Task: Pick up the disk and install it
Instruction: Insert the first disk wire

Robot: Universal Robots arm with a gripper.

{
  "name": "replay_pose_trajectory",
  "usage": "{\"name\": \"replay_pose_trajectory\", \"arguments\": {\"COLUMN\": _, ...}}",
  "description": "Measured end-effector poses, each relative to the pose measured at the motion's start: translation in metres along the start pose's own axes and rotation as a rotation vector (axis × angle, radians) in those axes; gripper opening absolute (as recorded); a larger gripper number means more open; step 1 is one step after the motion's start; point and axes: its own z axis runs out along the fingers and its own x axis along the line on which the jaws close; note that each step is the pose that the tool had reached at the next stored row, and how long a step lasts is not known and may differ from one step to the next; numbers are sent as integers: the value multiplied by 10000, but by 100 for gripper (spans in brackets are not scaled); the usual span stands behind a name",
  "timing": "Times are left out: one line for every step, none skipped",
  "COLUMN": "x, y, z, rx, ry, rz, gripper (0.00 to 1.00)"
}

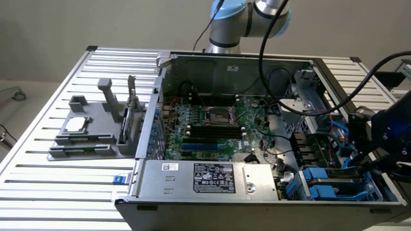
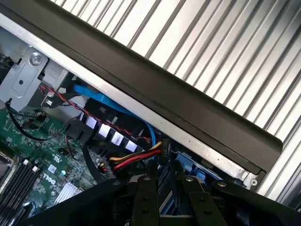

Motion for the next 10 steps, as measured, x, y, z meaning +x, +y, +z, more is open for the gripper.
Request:
{"name": "replay_pose_trajectory", "arguments": {"x": -1, "y": 0, "z": 3, "rx": 4, "ry": -1, "rz": 6, "gripper": 26}}
{"name": "replay_pose_trajectory", "arguments": {"x": -1, "y": 0, "z": 3, "rx": 9, "ry": 0, "rz": 14, "gripper": 26}}
{"name": "replay_pose_trajectory", "arguments": {"x": 0, "y": 1, "z": 5, "rx": 13, "ry": 5, "rz": 25, "gripper": 26}}
{"name": "replay_pose_trajectory", "arguments": {"x": 3, "y": 3, "z": 6, "rx": 19, "ry": 8, "rz": 39, "gripper": 26}}
{"name": "replay_pose_trajectory", "arguments": {"x": 6, "y": 5, "z": 7, "rx": 25, "ry": 10, "rz": 57, "gripper": 26}}
{"name": "replay_pose_trajectory", "arguments": {"x": 12, "y": 8, "z": 8, "rx": 31, "ry": 12, "rz": 78, "gripper": 26}}
{"name": "replay_pose_trajectory", "arguments": {"x": 18, "y": 12, "z": 9, "rx": 36, "ry": 14, "rz": 96, "gripper": 26}}
{"name": "replay_pose_trajectory", "arguments": {"x": 23, "y": 18, "z": 10, "rx": 41, "ry": 16, "rz": 109, "gripper": 26}}
{"name": "replay_pose_trajectory", "arguments": {"x": 28, "y": 25, "z": 12, "rx": 45, "ry": 17, "rz": 120, "gripper": 26}}
{"name": "replay_pose_trajectory", "arguments": {"x": 29, "y": 33, "z": 14, "rx": 48, "ry": 18, "rz": 127, "gripper": 26}}
